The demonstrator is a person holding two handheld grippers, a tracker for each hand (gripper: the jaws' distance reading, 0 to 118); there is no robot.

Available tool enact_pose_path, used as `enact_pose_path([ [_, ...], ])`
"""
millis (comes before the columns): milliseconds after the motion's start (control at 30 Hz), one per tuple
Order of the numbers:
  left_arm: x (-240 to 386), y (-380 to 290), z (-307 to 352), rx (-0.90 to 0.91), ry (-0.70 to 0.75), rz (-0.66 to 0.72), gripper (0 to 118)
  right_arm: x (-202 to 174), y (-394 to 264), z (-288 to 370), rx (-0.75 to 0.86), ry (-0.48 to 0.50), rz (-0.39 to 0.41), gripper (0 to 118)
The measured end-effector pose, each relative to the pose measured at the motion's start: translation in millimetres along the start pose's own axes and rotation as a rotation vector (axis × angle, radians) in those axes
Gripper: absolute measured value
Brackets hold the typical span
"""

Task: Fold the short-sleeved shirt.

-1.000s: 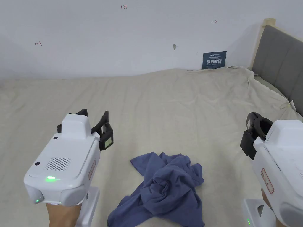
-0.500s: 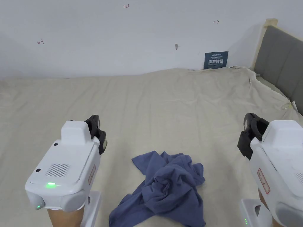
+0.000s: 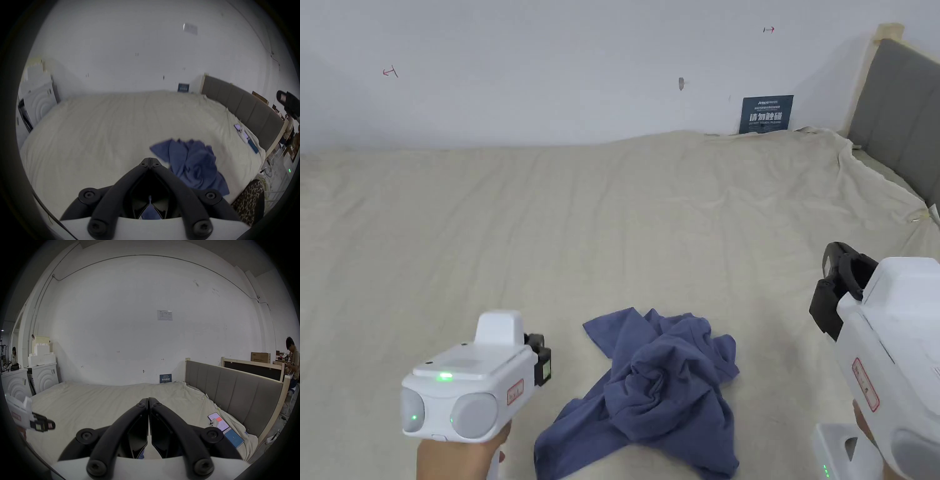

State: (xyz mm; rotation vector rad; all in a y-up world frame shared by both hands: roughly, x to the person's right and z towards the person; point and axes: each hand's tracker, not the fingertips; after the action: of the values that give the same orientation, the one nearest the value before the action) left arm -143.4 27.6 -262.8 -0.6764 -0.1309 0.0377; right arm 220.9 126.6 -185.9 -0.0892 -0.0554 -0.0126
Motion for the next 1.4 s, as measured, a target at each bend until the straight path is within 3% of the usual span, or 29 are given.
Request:
enact_pose_path([
  [267,-7.3,-57.5,-27.5,-0.233,0.008,0.053,0,-2.4,-10.6,-5.1,-0.037,0.012,0.004,0],
  [367,-9.9,-73.4,-35.1,-0.293,0.020,0.070,23,-2.9,-15.2,-7.2,-0.049,0.018,0.006,0],
  [433,-8.7,-80.7,-39.8,-0.325,0.027,0.072,60,-3.4,-17.9,-8.6,-0.057,0.021,0.007,0],
  [467,-7.9,-83.3,-43.0,-0.348,0.036,0.070,71,-3.7,-19.0,-9.1,-0.061,0.021,0.007,0],
  [533,-6.7,-87.6,-48.5,-0.371,0.042,0.067,76,-3.8,-20.9,-9.9,-0.068,0.024,0.007,0],
  [833,7.1,-98.9,-67.1,-0.396,0.055,0.053,75,-7.7,-20.0,-8.6,-0.084,0.027,0.014,0],
  [867,9.0,-99.9,-71.1,-0.406,0.052,0.049,68,-7.5,-20.0,-8.9,-0.086,0.027,0.014,0],
  [933,14.1,-101.7,-76.5,-0.450,0.037,0.038,23,-6.8,-19.8,-9.3,-0.089,0.026,0.013,0],
  [967,16.4,-102.5,-76.8,-0.458,0.033,0.035,13,-6.5,-20.0,-9.6,-0.089,0.026,0.012,0],
  [1033,20.6,-103.4,-76.8,-0.451,0.043,0.011,6,-4.0,-22.0,-11.6,-0.094,0.025,0.013,0],
  [1200,14.6,-101.4,-77.5,-0.450,0.007,-0.005,0,0.8,-25.7,-18.3,-0.108,0.023,0.004,0],
  [1400,-0.7,-80.2,-52.6,-0.336,-0.112,0.095,0,3.2,-32.6,-40.3,-0.152,0.028,-0.018,0],
])
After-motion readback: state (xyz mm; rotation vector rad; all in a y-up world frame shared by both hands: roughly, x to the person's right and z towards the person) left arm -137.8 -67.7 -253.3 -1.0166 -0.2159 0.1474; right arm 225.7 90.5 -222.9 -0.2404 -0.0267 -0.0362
